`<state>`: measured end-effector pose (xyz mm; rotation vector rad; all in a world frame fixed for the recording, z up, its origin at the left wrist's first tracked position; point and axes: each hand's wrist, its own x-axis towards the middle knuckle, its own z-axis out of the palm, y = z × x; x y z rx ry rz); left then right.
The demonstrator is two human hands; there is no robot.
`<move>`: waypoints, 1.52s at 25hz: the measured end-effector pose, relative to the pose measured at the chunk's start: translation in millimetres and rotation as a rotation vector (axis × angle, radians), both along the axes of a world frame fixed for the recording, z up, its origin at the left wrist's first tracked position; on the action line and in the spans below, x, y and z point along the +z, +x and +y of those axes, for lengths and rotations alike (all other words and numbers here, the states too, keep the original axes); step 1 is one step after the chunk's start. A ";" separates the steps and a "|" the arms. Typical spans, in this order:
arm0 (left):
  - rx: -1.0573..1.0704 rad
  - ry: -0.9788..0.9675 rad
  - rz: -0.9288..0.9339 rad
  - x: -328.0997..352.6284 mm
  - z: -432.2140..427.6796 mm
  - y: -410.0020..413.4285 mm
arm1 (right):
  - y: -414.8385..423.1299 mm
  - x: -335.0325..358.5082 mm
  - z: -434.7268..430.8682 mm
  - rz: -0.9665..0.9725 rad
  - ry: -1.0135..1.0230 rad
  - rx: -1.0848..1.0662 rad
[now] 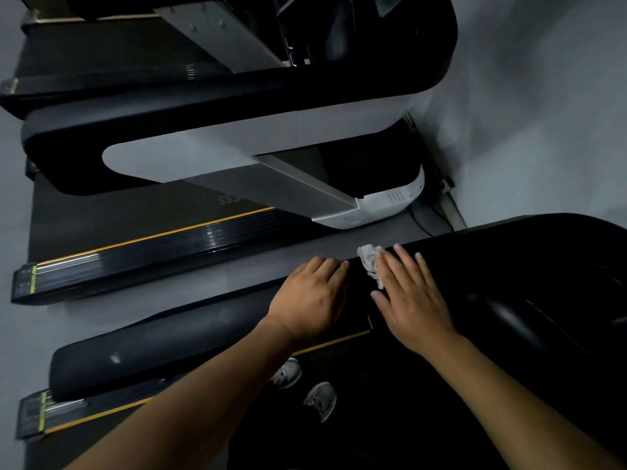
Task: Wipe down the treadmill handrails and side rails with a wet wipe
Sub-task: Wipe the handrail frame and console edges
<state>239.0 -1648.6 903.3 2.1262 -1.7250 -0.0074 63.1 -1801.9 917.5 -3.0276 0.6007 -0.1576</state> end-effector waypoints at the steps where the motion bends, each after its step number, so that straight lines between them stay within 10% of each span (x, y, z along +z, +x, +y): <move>1: 0.000 0.002 0.003 0.0 0.0 0.7 | -4.7 -2.3 -0.6 -0.081 -0.012 -0.049; 8: -0.001 0.012 0.016 -1.8 0.2 0.9 | 20.8 -5.8 1.0 -0.458 0.053 -0.371; 14: -0.013 0.010 0.006 -0.9 0.1 2.1 | 0.6 -15.0 42.3 -0.089 0.017 -0.135; 38: -0.131 -0.126 -0.002 -2.9 0.1 1.4 | -14.4 -17.0 73.7 -0.007 -0.053 -0.257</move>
